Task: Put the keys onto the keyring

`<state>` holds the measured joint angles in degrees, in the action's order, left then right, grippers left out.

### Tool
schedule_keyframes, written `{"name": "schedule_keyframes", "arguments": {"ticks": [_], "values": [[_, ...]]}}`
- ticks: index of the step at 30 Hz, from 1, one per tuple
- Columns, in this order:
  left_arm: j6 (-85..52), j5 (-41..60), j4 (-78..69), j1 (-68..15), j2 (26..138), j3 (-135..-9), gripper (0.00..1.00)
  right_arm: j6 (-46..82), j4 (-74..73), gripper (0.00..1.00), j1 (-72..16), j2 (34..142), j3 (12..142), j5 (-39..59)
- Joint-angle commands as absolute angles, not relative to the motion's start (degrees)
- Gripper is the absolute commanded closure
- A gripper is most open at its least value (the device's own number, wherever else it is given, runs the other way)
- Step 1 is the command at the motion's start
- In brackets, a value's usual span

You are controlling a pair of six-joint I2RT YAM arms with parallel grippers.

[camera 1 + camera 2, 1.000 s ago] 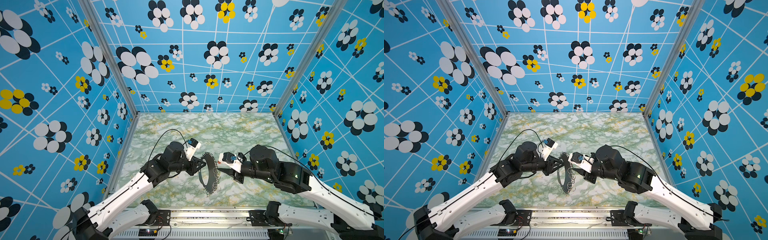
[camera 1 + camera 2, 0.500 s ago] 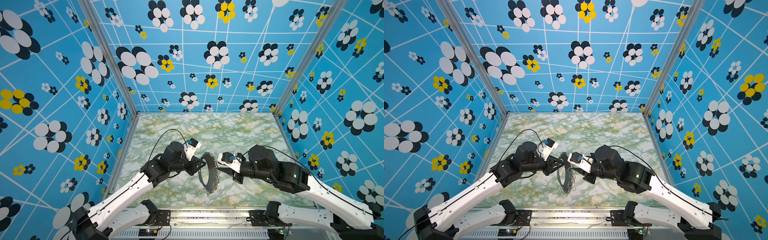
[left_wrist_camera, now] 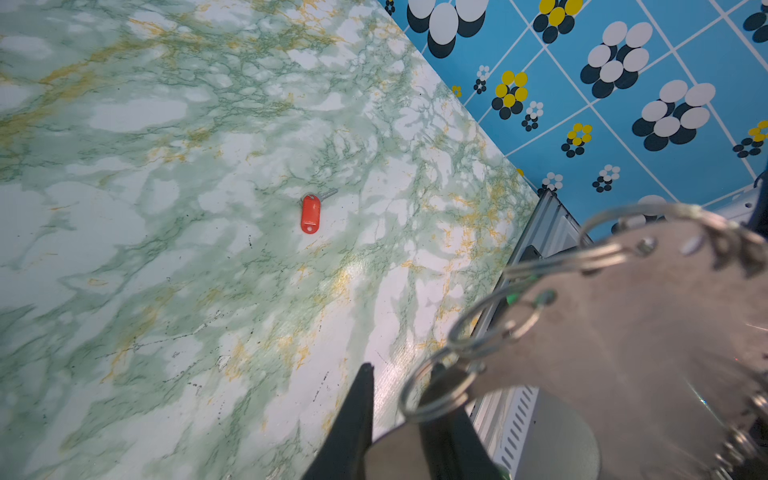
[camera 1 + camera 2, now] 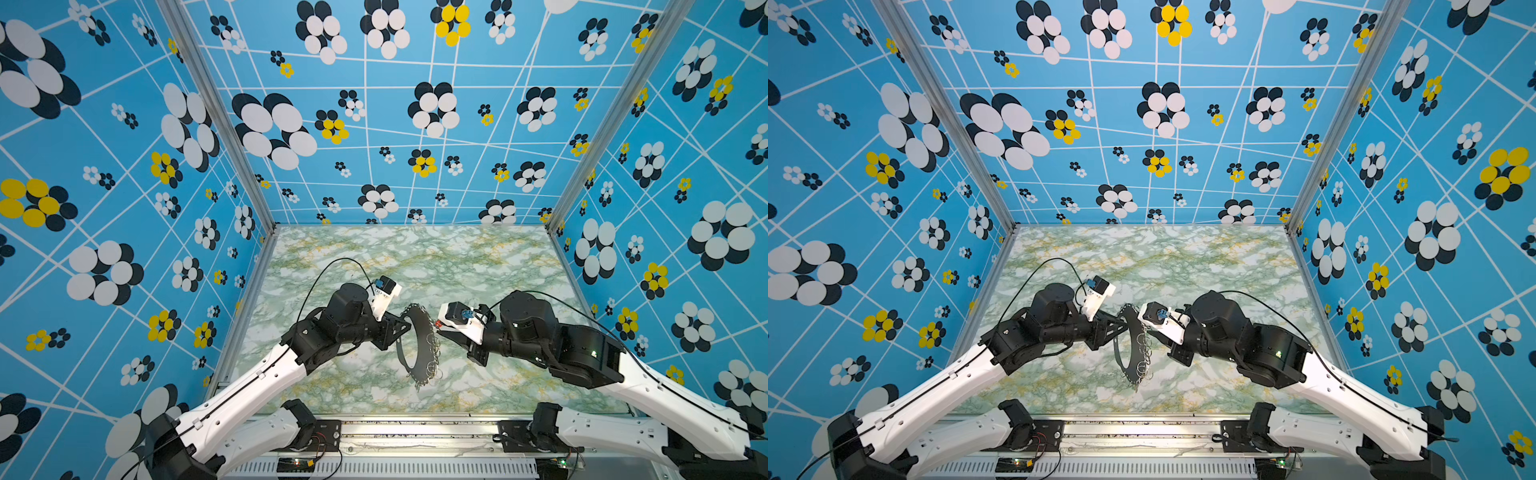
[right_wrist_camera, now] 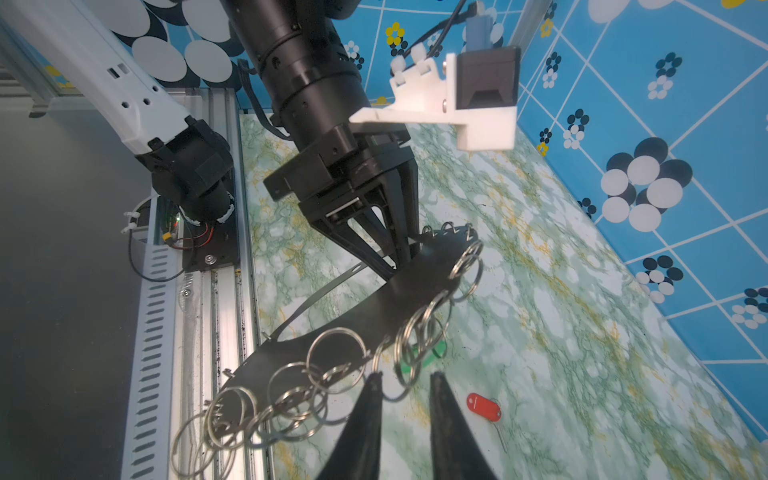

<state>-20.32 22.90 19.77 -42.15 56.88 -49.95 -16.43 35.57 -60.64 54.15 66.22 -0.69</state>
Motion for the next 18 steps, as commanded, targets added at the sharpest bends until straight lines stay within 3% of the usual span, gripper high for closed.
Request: {"name": "schedule_keyframes", "arguments": {"ticks": [1,18], "values": [[-19.2,27.2,18.2,-43.4,56.6,-51.9,1.00,-15.3,34.6,0.77,-60.5,54.1,65.9,-4.9],[-19.0,26.6,18.6,-43.7,56.3,-51.9,1.00,-13.6,37.1,0.74,-60.5,52.4,65.9,0.1]]}}
